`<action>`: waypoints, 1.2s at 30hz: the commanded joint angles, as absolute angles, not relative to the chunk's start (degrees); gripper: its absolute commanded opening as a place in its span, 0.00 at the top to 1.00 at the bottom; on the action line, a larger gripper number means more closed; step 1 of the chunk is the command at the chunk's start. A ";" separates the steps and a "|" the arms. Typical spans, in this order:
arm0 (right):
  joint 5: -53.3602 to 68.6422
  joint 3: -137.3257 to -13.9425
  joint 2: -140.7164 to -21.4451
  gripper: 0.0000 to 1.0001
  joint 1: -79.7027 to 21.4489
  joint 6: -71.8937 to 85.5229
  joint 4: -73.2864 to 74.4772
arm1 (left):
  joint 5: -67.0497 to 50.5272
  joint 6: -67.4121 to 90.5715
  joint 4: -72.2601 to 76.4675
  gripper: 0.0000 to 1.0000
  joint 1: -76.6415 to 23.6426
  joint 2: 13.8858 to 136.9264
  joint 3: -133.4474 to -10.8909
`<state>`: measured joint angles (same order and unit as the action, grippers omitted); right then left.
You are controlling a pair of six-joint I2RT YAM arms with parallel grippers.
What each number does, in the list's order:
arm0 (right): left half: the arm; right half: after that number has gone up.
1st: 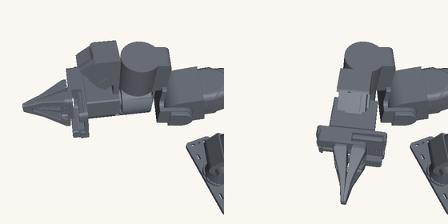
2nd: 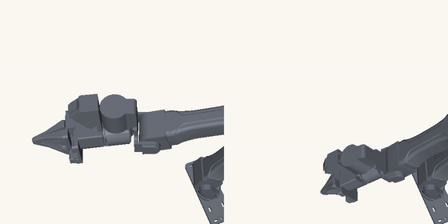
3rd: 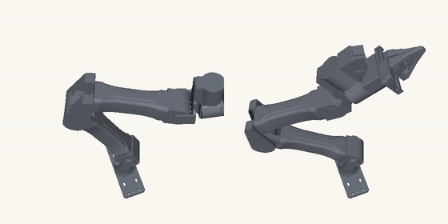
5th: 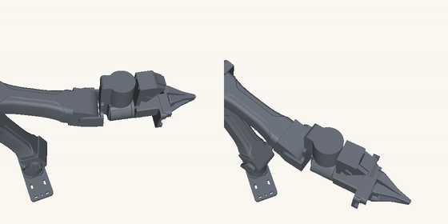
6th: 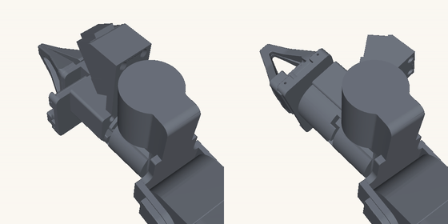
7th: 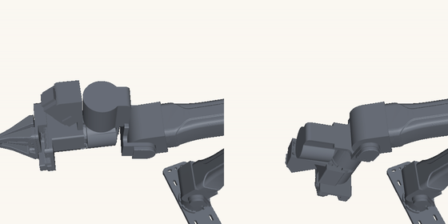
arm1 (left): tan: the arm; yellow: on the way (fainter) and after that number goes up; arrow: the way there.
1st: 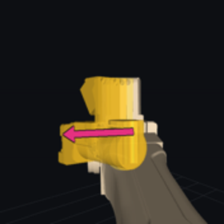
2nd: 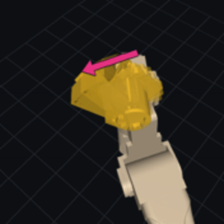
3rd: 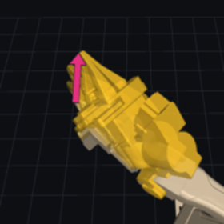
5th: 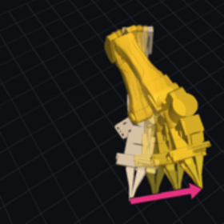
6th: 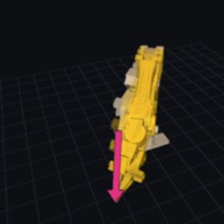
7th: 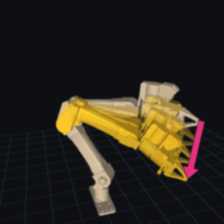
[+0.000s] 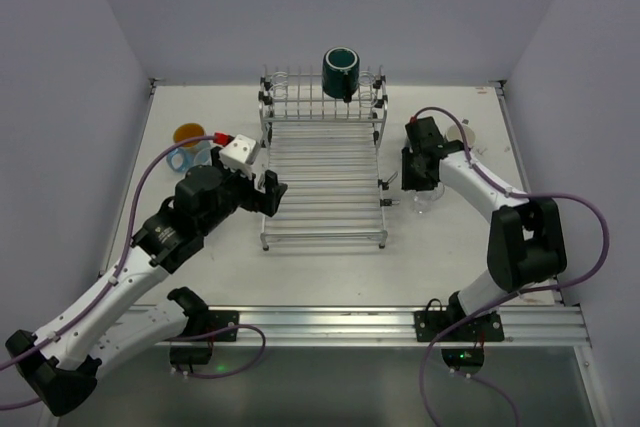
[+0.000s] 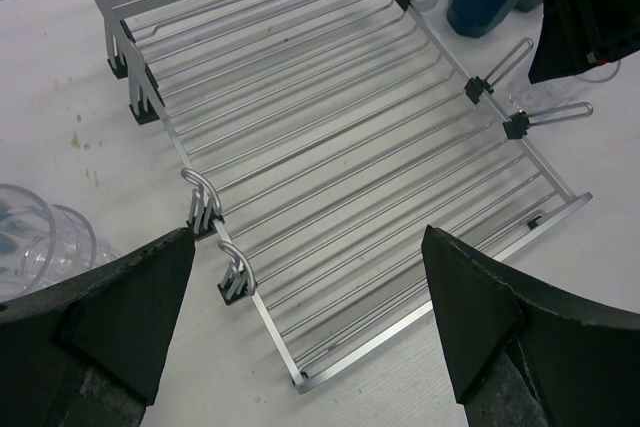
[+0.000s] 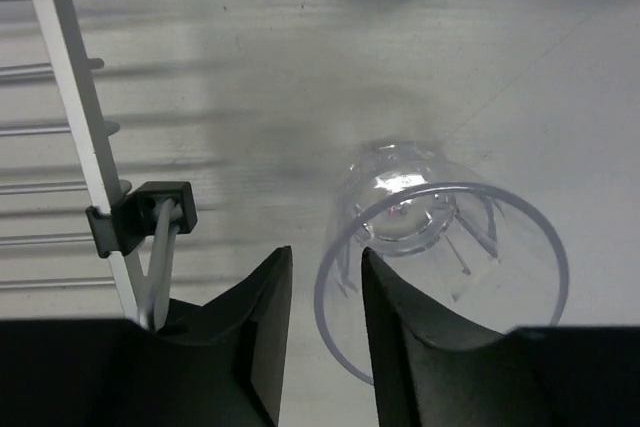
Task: Unload the cups from the dish rack
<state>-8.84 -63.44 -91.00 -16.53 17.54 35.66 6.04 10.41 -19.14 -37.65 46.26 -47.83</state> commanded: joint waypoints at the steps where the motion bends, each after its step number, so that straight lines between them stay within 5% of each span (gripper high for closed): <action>1: -8.53 -66.97 -90.97 0.62 -16.35 16.35 34.63 | 5.37 9.67 -17.40 0.00 -37.53 46.76 -48.34; 12: -3.26 -57.60 -65.79 0.13 -16.43 21.43 25.77 | -1.32 18.18 -14.34 0.00 -37.62 57.54 -65.27; 16: 2.10 -50.20 -55.67 0.04 -16.44 24.43 18.47 | 2.80 22.14 -12.57 0.00 -37.62 66.25 -74.07; 29: 11.25 -39.46 -46.23 0.01 -17.23 26.37 10.02 | 14.40 19.86 -28.46 0.00 -37.79 108.60 -125.11; 36: 12.57 -39.29 -45.44 0.01 -17.75 25.40 10.19 | 25.65 16.53 -26.02 0.00 -37.88 113.90 -128.76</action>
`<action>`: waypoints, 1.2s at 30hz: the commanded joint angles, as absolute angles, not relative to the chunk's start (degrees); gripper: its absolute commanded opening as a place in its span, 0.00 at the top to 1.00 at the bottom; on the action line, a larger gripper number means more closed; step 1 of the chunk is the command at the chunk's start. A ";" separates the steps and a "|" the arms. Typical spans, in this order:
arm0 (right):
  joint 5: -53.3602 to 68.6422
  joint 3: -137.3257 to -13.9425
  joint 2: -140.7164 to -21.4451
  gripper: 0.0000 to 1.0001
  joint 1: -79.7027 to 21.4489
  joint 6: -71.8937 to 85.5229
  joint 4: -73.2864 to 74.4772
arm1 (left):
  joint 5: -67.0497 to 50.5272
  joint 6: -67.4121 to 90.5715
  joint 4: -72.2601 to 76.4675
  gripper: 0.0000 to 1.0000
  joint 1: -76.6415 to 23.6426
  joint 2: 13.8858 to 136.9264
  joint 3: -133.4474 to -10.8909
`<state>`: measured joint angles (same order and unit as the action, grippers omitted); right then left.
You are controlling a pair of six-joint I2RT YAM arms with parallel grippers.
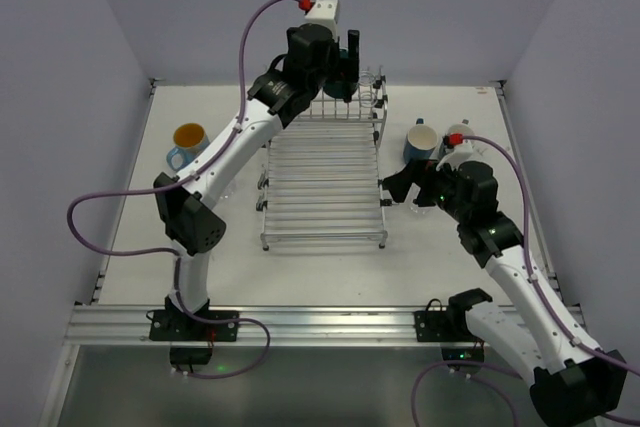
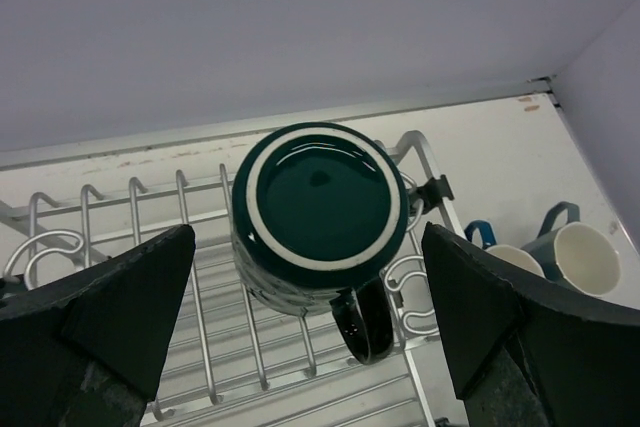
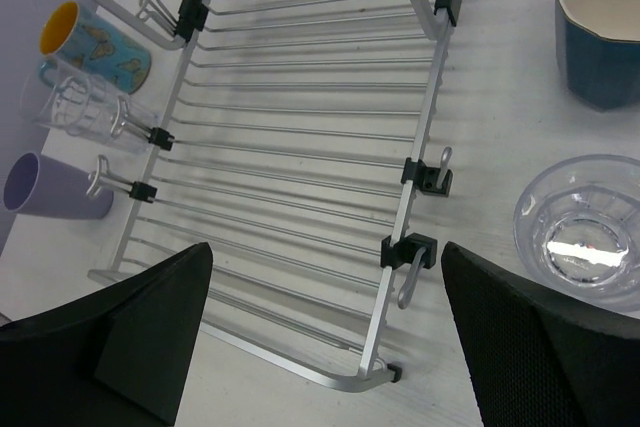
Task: Unload the cups from the dish rack
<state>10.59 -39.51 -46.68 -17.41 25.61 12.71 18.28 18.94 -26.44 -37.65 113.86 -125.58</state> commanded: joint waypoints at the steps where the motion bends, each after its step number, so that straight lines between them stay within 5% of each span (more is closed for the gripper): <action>1: 12.66 -39.29 -45.44 0.01 -17.84 25.40 10.02 | 25.84 15.83 -25.67 0.00 -37.88 114.25 -128.50; 34: 12.13 -39.99 -46.06 0.01 -21.88 25.22 8.53 | 20.92 11.16 -21.10 0.00 -37.62 123.57 -130.87; 36: 12.13 -40.08 -45.70 0.01 -22.06 25.40 8.53 | 21.62 10.38 -20.66 0.11 -37.53 123.75 -130.78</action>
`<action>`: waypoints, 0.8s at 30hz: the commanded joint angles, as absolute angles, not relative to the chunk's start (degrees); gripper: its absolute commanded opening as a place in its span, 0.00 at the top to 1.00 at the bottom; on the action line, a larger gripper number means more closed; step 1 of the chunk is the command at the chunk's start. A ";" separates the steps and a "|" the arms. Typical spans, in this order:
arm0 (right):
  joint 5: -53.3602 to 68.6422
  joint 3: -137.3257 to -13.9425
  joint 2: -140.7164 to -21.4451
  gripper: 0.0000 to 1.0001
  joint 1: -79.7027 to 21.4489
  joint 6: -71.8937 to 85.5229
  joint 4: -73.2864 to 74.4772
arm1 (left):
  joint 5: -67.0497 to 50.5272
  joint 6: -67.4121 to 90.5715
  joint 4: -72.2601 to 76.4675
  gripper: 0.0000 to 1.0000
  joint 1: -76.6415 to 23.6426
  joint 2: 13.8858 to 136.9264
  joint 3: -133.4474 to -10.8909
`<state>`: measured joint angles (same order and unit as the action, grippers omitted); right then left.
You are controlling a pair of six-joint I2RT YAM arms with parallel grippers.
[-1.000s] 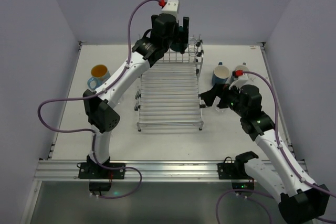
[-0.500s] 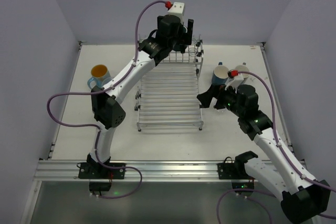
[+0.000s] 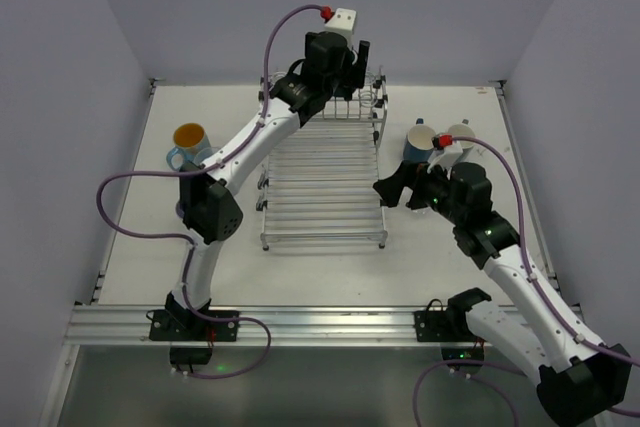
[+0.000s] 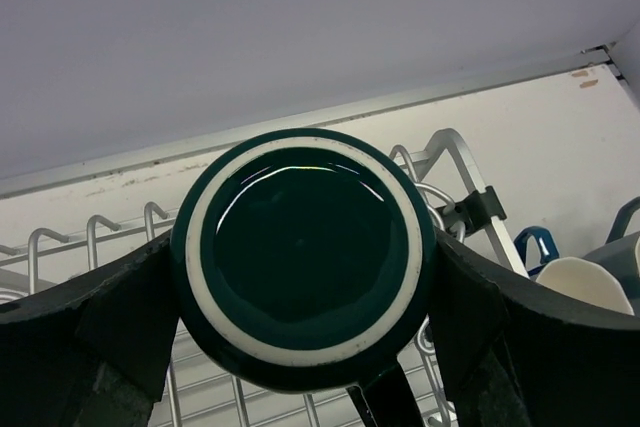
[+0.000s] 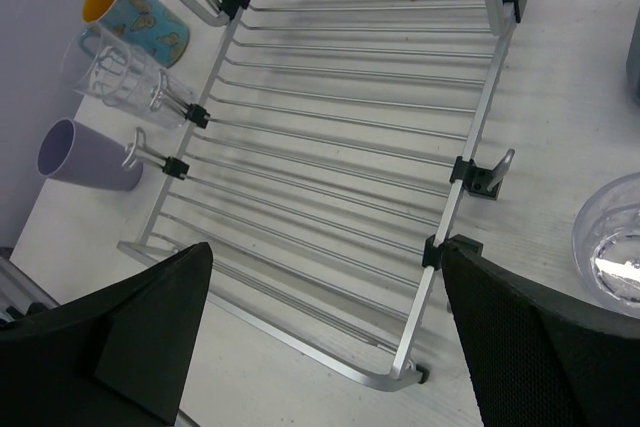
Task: Unload the cups from the dish rack
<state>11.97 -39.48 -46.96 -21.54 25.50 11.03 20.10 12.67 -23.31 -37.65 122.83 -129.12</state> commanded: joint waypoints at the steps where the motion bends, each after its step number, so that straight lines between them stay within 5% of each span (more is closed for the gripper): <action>1: 12.13 -40.17 -45.53 0.01 -22.06 25.49 8.53 | 22.06 10.11 -20.31 0.15 -37.53 123.84 -130.78; 3: 12.30 -40.34 -45.00 0.01 -22.06 25.66 8.53 | 22.94 9.93 -20.04 0.33 -37.62 123.49 -130.52; 8: 12.57 -40.95 -45.17 0.01 -22.41 26.28 7.74 | 21.37 9.75 -14.86 0.54 -37.53 118.92 -126.56; 18: 17.74 -38.15 -44.12 0.01 -22.50 40.68 -10.15 | 7.84 17.21 -10.90 0.62 -37.62 105.22 -122.53; 24: 20.66 -32.79 -40.61 0.02 -22.94 52.46 -25.81 | -6.75 30.98 3.58 0.66 -37.70 86.16 -92.09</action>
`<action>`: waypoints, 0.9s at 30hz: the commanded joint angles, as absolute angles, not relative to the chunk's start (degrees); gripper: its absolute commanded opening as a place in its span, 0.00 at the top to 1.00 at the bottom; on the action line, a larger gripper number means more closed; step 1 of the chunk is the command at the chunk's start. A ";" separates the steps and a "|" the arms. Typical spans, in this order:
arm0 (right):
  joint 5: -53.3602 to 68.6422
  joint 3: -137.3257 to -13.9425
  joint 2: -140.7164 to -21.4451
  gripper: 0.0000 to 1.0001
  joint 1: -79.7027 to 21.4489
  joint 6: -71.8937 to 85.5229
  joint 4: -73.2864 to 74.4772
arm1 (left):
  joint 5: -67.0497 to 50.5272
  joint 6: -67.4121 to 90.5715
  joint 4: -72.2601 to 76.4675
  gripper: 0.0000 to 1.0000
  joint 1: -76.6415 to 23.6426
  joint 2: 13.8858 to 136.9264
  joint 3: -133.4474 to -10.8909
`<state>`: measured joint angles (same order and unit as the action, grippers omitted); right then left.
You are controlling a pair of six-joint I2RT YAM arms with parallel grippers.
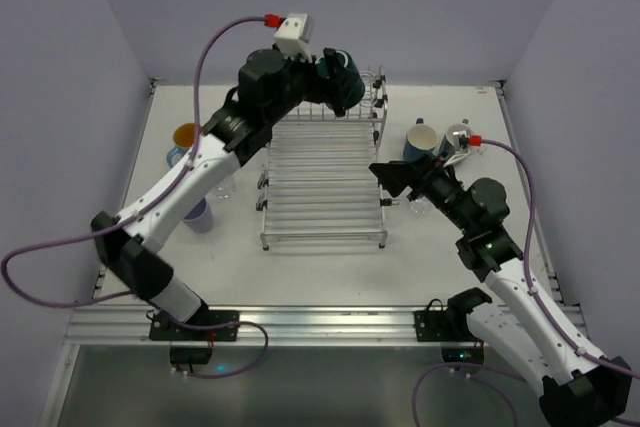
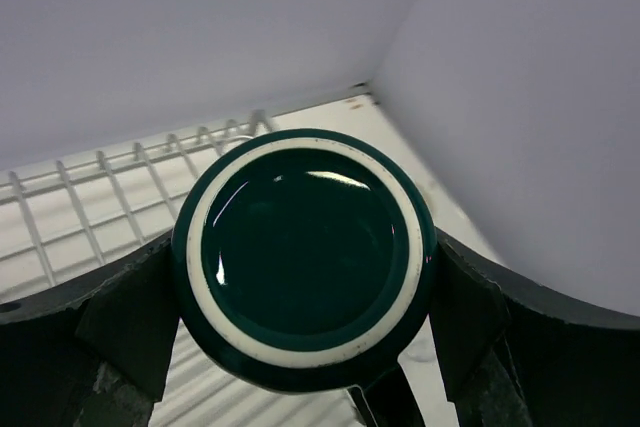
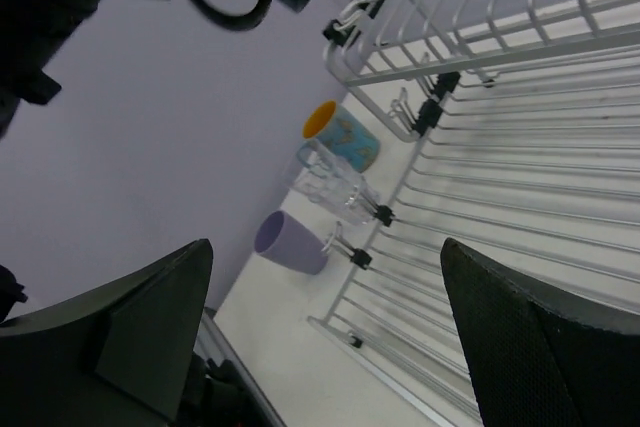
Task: Unload the cups from the dish rack
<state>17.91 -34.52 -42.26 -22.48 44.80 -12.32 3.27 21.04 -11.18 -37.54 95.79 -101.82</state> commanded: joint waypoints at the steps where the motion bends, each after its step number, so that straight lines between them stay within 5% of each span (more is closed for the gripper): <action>1: 20.48 -31.65 -40.00 0.03 -23.20 53.86 -26.97 | -8.42 33.20 7.95 0.66 -37.79 81.87 -88.72; 6: 19.77 -29.53 -37.35 0.05 -24.70 56.07 -31.81 | -15.37 46.28 21.69 0.67 -38.32 72.61 -68.87; 15: 22.50 -29.44 -39.28 0.09 -27.42 56.16 -36.38 | -17.23 52.38 32.78 0.68 -41.57 70.13 -59.51; 27: 24.17 -27.86 -42.71 0.43 -27.69 58.01 -44.38 | -17.67 58.88 43.76 0.70 -44.82 71.54 -53.71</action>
